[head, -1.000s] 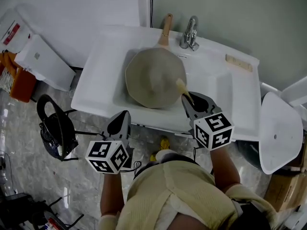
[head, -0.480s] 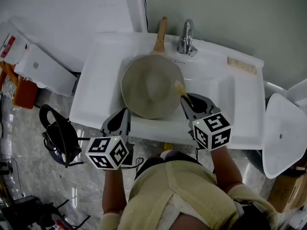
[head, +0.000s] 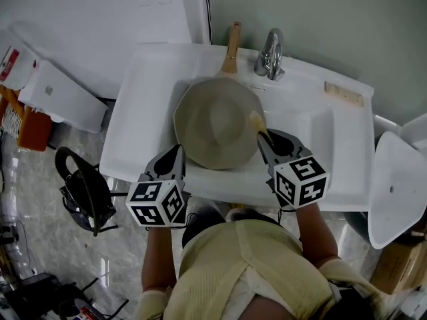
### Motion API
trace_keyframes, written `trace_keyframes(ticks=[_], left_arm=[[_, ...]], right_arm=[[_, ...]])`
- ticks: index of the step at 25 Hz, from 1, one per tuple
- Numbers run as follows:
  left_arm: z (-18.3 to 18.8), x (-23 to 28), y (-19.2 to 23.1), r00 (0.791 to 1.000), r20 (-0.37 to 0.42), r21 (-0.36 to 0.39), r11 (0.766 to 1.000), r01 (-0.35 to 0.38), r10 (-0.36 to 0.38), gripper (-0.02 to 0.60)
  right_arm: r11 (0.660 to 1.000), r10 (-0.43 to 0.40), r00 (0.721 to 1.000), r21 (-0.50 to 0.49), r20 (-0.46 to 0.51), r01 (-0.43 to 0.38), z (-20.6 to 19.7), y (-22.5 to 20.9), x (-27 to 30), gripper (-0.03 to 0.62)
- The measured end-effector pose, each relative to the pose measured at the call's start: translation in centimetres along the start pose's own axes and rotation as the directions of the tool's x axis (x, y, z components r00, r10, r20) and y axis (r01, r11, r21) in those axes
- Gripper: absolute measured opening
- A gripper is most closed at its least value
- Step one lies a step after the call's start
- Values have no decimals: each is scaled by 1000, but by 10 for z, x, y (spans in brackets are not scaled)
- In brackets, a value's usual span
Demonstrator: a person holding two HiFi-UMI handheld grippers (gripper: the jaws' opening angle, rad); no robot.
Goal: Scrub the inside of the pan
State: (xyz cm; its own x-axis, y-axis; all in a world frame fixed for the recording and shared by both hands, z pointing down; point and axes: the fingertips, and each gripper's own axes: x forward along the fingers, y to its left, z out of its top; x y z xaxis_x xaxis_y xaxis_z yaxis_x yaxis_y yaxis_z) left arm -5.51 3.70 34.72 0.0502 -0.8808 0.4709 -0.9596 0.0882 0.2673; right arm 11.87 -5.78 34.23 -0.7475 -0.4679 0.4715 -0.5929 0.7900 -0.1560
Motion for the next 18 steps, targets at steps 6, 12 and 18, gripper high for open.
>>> trace_keyframes(ticks=[6,12,18], left_arm=[[8,27,28,996,-71,50,997,61,-57,61],[14,49,56,986,-131,97,988,118,-105,61],[15,74,76,974,-177,113,980,164,-142,61]], right_arm=[[993,-84,996,77,-5,84,10,-3,29,54],[979,-150,988,135,-21,152,18,0,64,54],[961,-209,977,176,-44,213,18,0,97,54]])
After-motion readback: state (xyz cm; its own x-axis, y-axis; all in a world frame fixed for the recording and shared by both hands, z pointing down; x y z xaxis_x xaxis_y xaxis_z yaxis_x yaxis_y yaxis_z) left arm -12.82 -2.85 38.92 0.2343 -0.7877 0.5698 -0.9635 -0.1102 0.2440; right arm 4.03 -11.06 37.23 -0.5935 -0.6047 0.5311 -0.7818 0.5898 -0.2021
